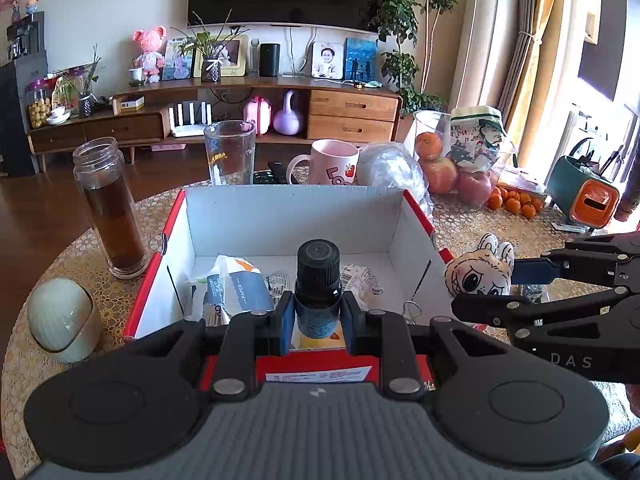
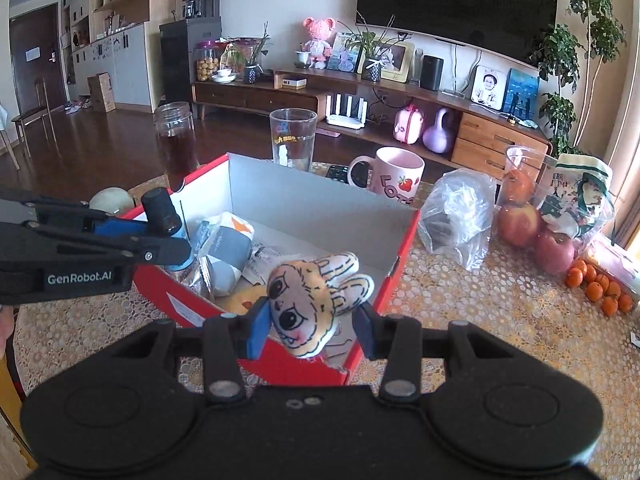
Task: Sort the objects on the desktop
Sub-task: 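Carry the bottle with left gripper while right gripper carries the doll keychain over the red box, then open left gripper to drop the bottle while right gripper drops the doll into the box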
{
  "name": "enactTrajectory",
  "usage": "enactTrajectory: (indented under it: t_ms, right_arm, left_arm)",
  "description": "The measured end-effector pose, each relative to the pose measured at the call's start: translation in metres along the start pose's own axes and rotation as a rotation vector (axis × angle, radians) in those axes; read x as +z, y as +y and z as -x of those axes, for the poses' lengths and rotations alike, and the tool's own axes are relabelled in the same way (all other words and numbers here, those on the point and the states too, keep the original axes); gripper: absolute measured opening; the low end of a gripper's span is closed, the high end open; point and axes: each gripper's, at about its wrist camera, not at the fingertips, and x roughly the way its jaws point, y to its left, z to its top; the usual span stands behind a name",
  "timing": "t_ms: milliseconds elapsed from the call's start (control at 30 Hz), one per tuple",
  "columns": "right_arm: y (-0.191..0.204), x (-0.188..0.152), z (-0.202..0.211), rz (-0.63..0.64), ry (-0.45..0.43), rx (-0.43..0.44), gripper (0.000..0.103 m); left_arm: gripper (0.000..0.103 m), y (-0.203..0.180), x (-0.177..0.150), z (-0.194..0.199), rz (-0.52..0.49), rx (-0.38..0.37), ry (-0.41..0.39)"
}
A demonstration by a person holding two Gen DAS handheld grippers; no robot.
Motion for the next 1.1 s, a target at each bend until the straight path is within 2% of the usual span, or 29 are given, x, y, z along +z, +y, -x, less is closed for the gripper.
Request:
enactTrajectory:
  t_ms: [300, 500, 867, 1100]
  right_arm:
    - [0.008, 0.013, -0.035, 0.027, 0.043, -0.023, 0.043]
    - [0.006, 0.023, -0.067, 0.000, 0.106, -0.016, 0.043]
    - [0.008, 0.018, -0.091, -0.001, 0.157, -0.010, 0.043]
    - [0.009, 0.013, -0.091, -0.001, 0.156, -0.008, 0.045]
  left_arm:
    - [0.023, 0.021, 0.019, -0.048, 0.009, 0.009, 0.085]
    - [0.023, 0.025, 0.026, -0.082, -0.021, 0.017, 0.154]
    - [0.023, 0.025, 0.018, -0.123, -0.044, 0.022, 0.253]
    - [0.023, 0.027, 0.009, -0.131, -0.034, 0.027, 0.281]
